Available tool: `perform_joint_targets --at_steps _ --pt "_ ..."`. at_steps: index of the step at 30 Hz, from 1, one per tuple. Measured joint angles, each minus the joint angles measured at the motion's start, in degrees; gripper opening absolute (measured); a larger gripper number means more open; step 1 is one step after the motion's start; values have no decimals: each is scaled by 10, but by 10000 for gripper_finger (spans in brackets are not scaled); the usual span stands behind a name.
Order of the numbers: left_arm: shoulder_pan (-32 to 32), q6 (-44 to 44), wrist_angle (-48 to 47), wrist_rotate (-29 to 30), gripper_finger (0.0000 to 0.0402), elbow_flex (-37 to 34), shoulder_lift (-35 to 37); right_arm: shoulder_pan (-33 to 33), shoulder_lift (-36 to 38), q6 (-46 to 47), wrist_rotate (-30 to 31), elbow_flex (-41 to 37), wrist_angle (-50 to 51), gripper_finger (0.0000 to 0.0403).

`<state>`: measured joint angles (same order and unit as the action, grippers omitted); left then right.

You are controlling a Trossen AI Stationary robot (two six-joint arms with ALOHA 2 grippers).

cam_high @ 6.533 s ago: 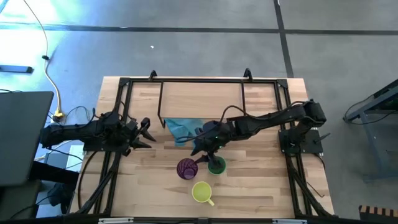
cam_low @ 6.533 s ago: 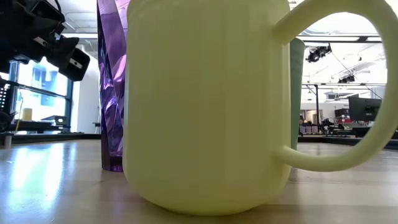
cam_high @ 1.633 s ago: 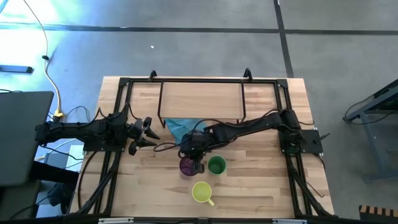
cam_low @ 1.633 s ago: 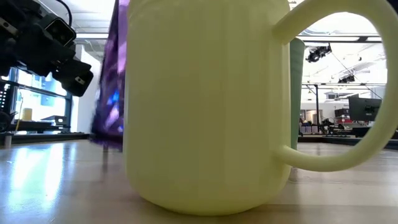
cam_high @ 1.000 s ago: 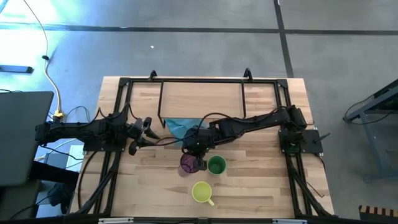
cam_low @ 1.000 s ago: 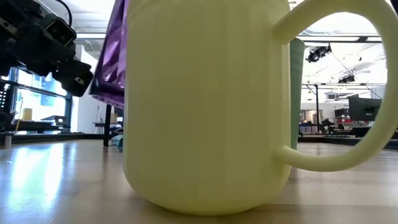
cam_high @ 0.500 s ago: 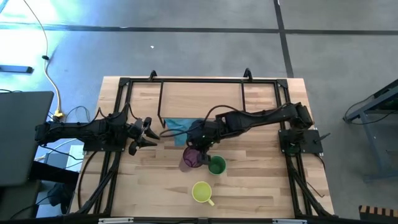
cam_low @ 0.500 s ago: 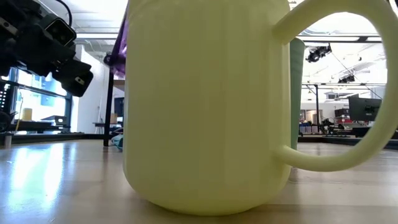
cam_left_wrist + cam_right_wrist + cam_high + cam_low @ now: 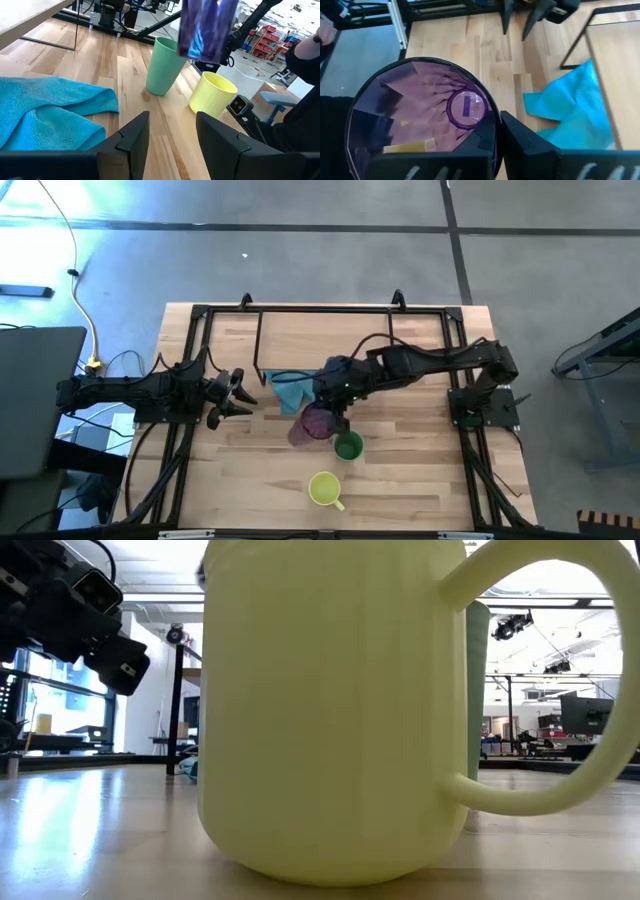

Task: Stack small to large cups/mugs on shelf
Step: Put the purple cup on the shelf

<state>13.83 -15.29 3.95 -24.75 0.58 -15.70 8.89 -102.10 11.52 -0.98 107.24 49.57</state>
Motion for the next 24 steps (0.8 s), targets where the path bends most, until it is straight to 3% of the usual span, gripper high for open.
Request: perform_joint_targets --at_steps 24 --pt "0 0 0 0 150 0 0 -3 90 82 83 0 150 0"
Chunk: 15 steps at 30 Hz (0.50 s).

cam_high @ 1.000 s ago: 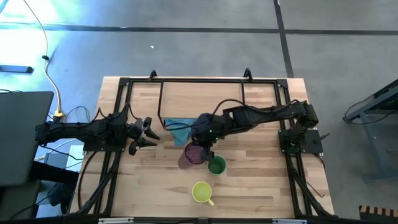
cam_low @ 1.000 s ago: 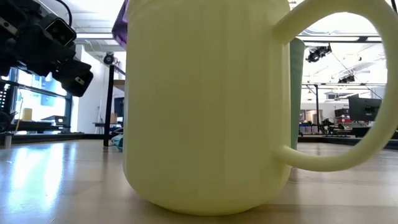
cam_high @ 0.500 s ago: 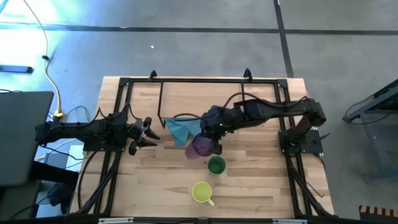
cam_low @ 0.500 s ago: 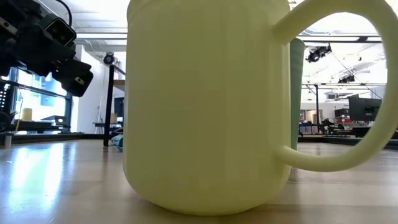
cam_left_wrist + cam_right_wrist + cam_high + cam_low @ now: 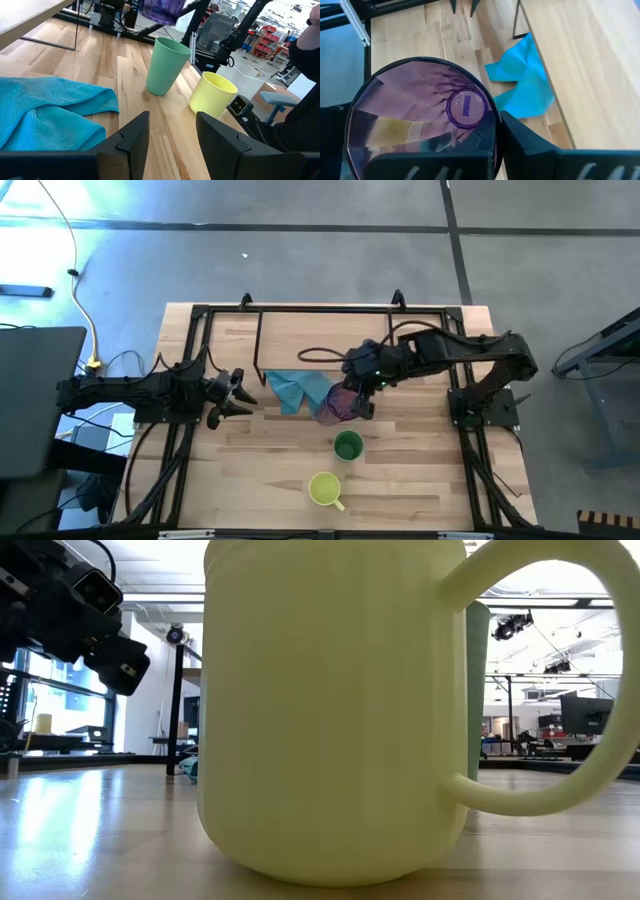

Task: Stack small to large cups/mugs on shelf
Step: Put the purple cup on the shelf

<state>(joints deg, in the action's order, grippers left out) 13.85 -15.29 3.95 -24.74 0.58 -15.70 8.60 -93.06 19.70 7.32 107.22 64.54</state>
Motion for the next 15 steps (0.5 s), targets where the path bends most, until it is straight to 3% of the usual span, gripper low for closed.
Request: perform_joint_targets --at_steps 15 --pt "0 0 -1 16 150 0 0 -14 64 45 40 0 74 0"
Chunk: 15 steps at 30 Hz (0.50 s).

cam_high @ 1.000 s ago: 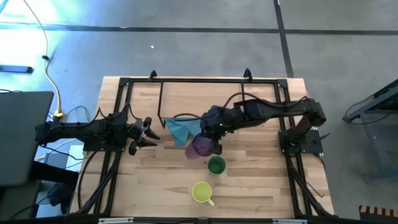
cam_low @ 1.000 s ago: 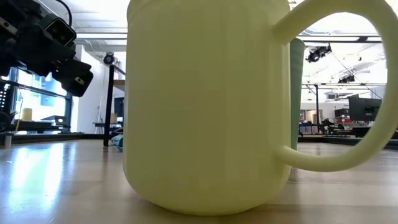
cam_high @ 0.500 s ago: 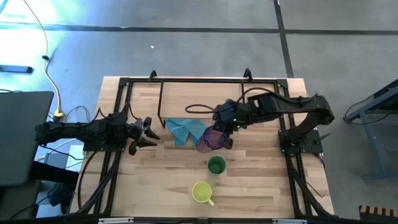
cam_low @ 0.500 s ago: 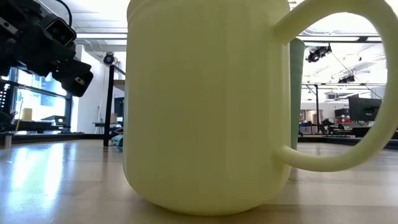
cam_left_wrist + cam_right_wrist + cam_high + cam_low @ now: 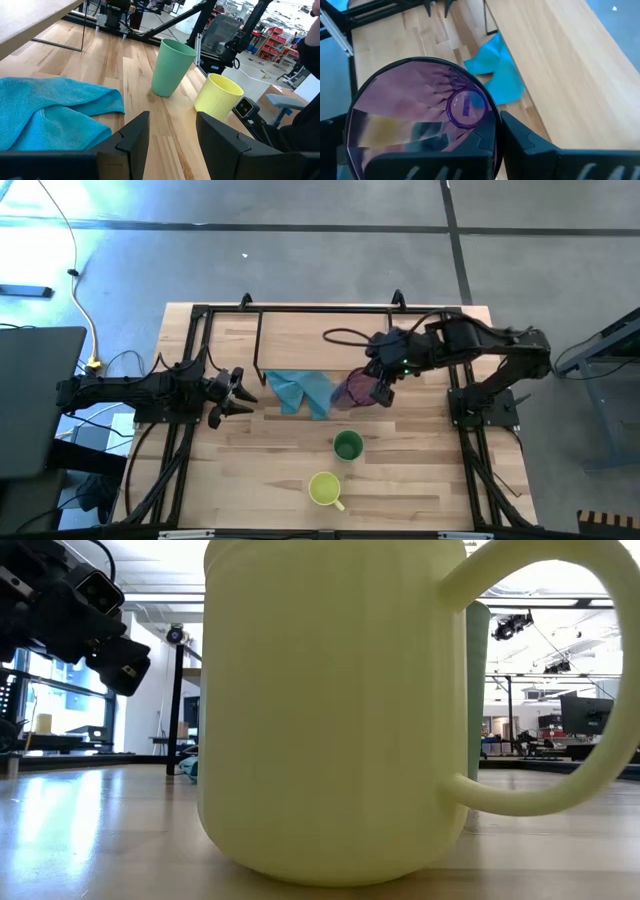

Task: Stack small to large cups/mugs on shelf
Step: Put the purple cup on the shelf

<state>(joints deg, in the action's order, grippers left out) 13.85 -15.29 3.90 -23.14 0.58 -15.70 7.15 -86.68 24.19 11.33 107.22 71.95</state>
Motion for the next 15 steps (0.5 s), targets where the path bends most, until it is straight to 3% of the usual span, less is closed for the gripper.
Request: perform_joint_targets --at_steps 15 --pt "0 0 -2 15 150 0 0 -77 2 -13 -13 7 56 0"
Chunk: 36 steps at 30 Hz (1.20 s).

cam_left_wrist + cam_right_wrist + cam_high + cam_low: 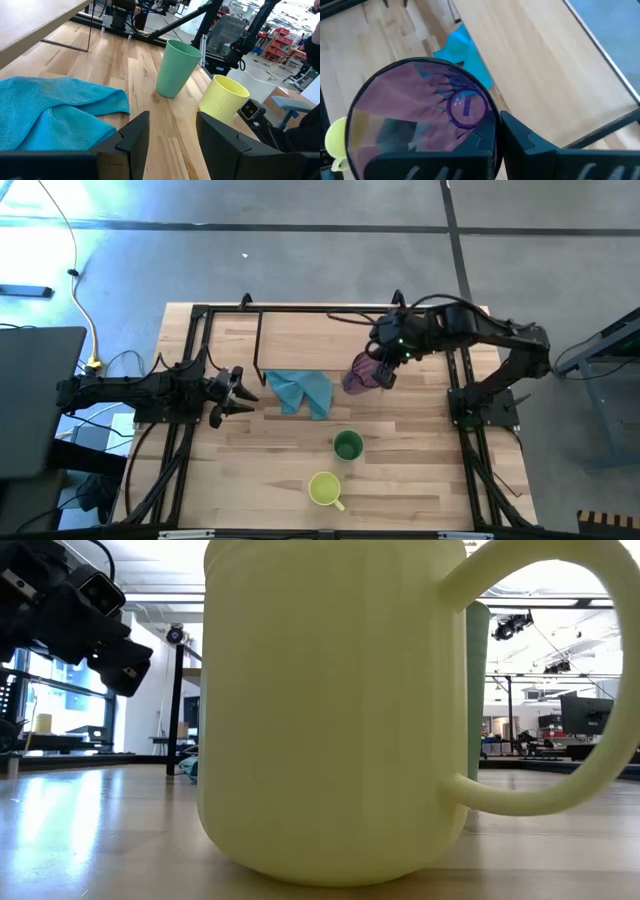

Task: Stack small to large cups/mugs on shelf
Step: Put the purple cup on the shelf

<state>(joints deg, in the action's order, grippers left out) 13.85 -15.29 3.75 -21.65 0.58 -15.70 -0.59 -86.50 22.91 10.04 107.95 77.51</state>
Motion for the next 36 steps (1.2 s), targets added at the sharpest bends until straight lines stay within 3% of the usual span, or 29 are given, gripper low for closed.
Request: perform_joint_targets --at_steps 20,36 --pt "0 0 -1 18 150 0 0 -110 -1 -39 -1 138 66 0" --pt "0 0 -2 34 150 0 0 -189 -32 -84 -24 150 66 0"
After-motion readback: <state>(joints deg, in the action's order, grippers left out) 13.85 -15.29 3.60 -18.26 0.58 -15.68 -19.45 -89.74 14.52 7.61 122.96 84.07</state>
